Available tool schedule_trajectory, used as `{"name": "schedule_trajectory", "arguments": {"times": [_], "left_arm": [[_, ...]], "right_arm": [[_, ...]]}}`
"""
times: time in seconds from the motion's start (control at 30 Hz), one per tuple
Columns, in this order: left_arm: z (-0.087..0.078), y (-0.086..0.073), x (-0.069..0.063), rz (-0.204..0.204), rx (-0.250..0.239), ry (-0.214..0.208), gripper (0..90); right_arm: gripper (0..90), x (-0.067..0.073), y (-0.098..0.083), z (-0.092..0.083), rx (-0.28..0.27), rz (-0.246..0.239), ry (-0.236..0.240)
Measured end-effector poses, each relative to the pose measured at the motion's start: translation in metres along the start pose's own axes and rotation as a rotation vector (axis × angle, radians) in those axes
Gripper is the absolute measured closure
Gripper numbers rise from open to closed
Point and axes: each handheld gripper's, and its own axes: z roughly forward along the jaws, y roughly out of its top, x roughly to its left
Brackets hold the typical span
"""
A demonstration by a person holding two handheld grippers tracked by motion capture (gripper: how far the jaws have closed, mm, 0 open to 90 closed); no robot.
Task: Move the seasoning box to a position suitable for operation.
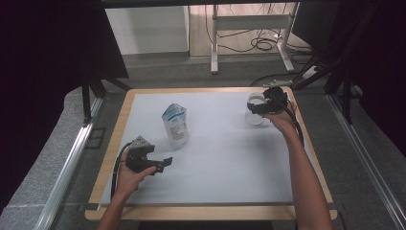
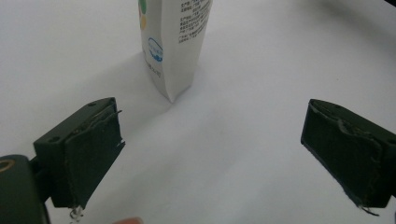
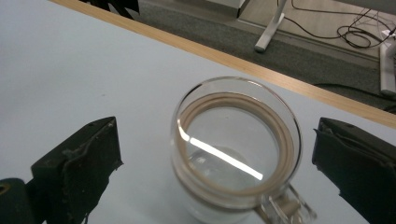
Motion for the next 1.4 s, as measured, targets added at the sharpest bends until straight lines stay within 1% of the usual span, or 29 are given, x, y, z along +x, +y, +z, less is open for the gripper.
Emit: {"name": "schedule_trajectory", "arguments": {"times": [0.03, 0.1, 0.13, 0.23, 0.27, 0.3, 0.33, 0.37, 0.43, 0.47, 0.5, 0.6, 0.63, 0.7, 0.73, 0.77, 1.07, 1.17, 1.23, 1.27, 1.3, 1.37, 1.4], "left_arm": [[0.0, 0.0, 0.0, 0.0, 0.001, 0.001, 5.2], [0.0, -0.001, 0.001, -0.001, 0.002, 0.004, 5.2], [0.0, -0.001, 0.001, -0.001, 0.002, 0.004, 5.2], [-0.001, -0.001, 0.002, -0.003, -0.001, 0.006, 5.2], [-0.001, -0.002, 0.003, -0.007, -0.001, 0.008, 5.2], [-0.001, -0.002, 0.004, -0.008, 0.0, 0.008, 5.2], [-0.001, -0.002, 0.004, -0.009, 0.002, 0.009, 5.2], [0.0, -0.003, 0.005, -0.01, 0.003, 0.01, 5.2], [0.0, -0.003, 0.005, -0.01, 0.006, 0.009, 5.2], [0.0, -0.003, 0.006, -0.009, 0.006, 0.008, 5.2], [0.0, -0.003, 0.005, -0.009, 0.007, 0.01, 5.2], [0.001, -0.004, 0.006, -0.008, 0.008, 0.011, 5.2], [0.001, -0.004, 0.006, -0.008, 0.008, 0.011, 5.1], [0.002, -0.004, 0.006, -0.008, 0.012, 0.013, 5.2], [0.002, -0.004, 0.006, -0.009, 0.012, 0.013, 5.2], [0.002, -0.005, 0.006, -0.011, 0.013, 0.013, 5.2], [0.005, -0.006, 0.005, -0.005, 0.022, 0.012, 5.2], [0.005, -0.006, 0.005, -0.006, 0.021, 0.011, 5.2], [0.005, -0.006, 0.006, -0.006, 0.02, 0.012, 5.3], [0.005, -0.006, 0.006, -0.006, 0.02, 0.012, 5.3], [0.006, -0.006, 0.007, -0.009, 0.022, 0.013, 5.3], [0.006, -0.007, 0.007, -0.011, 0.019, 0.012, 5.3], [0.007, -0.007, 0.008, -0.011, 0.024, 0.012, 5.3]], "right_arm": [[1.3, -0.002, 0.0, 0.005, 0.005, -0.003, 0.0], [1.3, -0.005, 0.001, 0.014, 0.026, 0.005, 0.002], [1.3, -0.005, 0.001, 0.014, 0.026, 0.005, 0.002], [1.3, -0.008, 0.002, 0.026, 0.051, 0.005, 0.011], [1.3, -0.008, 0.003, 0.03, 0.061, 0.005, 0.005], [1.3, -0.008, 0.002, 0.033, 0.061, 0.005, -0.001], [1.3, -0.009, 0.002, 0.035, 0.061, 0.013, 0.006], [1.3, -0.01, 0.001, 0.038, 0.065, 0.021, 0.013], [1.3, -0.011, -0.001, 0.04, 0.075, 0.021, 0.012], [1.3, -0.013, -0.003, 0.044, 0.091, 0.024, 0.006], [1.3, -0.015, -0.006, 0.047, 0.101, 0.03, 0.015], [1.8, -0.016, -0.009, 0.053, 0.125, 0.021, 0.02], [2.1, -0.016, -0.011, 0.055, 0.136, 0.012, 0.014], [2.9, -0.018, -0.014, 0.058, 0.146, 0.014, 0.018], [3.6, -0.019, -0.015, 0.058, 0.137, 0.019, 0.022], [4.0, -0.019, -0.015, 0.058, 0.136, 0.014, 0.025], [6.8, -0.02, -0.014, 0.057, 0.142, 0.014, 0.048], [8.2, -0.018, -0.014, 0.056, 0.128, 0.021, 0.036], [10.9, -0.018, -0.012, 0.052, 0.103, 0.029, 0.048], [10.9, -0.018, -0.012, 0.052, 0.103, 0.029, 0.048], [11.0, -0.016, -0.008, 0.047, 0.099, 0.03, 0.045], [11.0, -0.013, -0.006, 0.044, 0.103, 0.003, 0.039], [11.0, -0.012, -0.006, 0.042, 0.105, 0.003, 0.043]]}}
